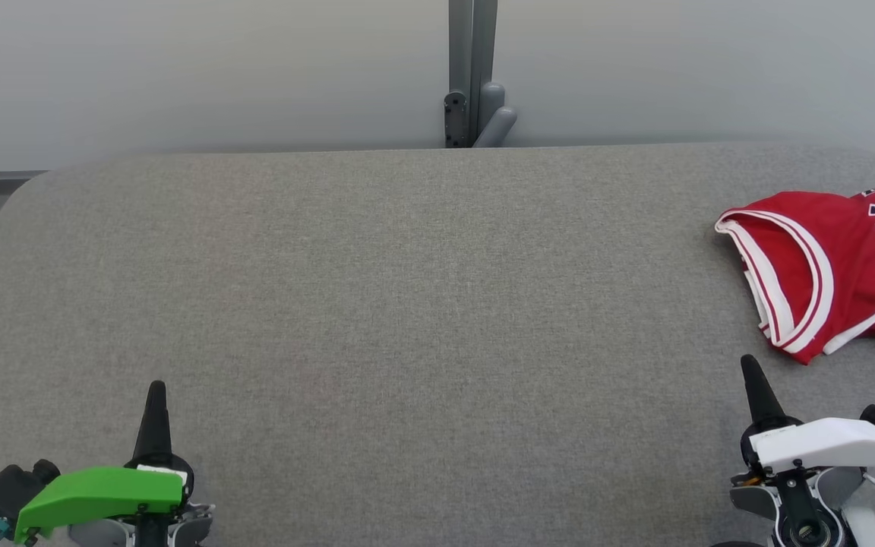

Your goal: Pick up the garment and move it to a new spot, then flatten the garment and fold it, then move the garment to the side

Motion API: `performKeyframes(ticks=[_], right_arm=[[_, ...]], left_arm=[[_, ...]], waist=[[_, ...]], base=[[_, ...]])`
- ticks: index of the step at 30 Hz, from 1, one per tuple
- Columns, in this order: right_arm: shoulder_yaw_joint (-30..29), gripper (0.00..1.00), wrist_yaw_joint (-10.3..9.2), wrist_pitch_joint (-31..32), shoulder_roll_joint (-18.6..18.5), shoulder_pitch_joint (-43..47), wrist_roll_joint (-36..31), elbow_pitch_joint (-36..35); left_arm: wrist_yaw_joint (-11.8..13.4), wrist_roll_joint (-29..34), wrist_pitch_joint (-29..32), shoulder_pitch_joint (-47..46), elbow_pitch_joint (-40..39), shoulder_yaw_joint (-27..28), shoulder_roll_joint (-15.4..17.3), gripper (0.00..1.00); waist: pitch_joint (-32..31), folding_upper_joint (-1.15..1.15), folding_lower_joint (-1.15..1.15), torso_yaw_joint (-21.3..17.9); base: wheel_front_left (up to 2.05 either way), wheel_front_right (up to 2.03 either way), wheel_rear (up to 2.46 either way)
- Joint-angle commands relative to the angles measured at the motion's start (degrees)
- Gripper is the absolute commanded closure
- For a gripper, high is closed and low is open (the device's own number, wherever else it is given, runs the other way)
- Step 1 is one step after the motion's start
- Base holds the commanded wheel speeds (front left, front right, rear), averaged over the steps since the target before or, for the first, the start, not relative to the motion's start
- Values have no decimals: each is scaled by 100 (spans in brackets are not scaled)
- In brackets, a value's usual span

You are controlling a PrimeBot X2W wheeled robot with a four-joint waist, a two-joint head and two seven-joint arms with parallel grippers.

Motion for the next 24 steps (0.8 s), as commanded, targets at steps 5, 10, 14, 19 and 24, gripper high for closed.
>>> performKeyframes(ticks=[5, 10, 14, 19, 24], right_arm=[[-12, 100, 1, 107, -45, -177, 432, -26], [-11, 100, 1, 177, -52, -242, 737, -20], [-10, 100, 1, 232, -57, -268, 968, -15], [-9, 100, 1, 292, -64, -330, 1250, -9], [-6, 100, 1, 341, -69, -363, 1475, -3]], left_arm=[[35, -393, 103, -203, -81, 54, 36, 100], [49, -643, 176, -256, -94, 77, 37, 100], [63, -855, 233, -298, -110, 98, 38, 100], [81, -1084, 295, -345, -126, 121, 40, 100], [95, -1256, 350, -396, -142, 141, 41, 100]], waist=[[21, 0, 0, -29], [39, 0, 0, -55], [53, 0, 0, -76], [72, 0, 0, -103], [86, -1, 0, -124]], base=[[0, 0, 0], [0, 0, 0], [0, 0, 0], [0, 0, 0], [0, 0, 0]])
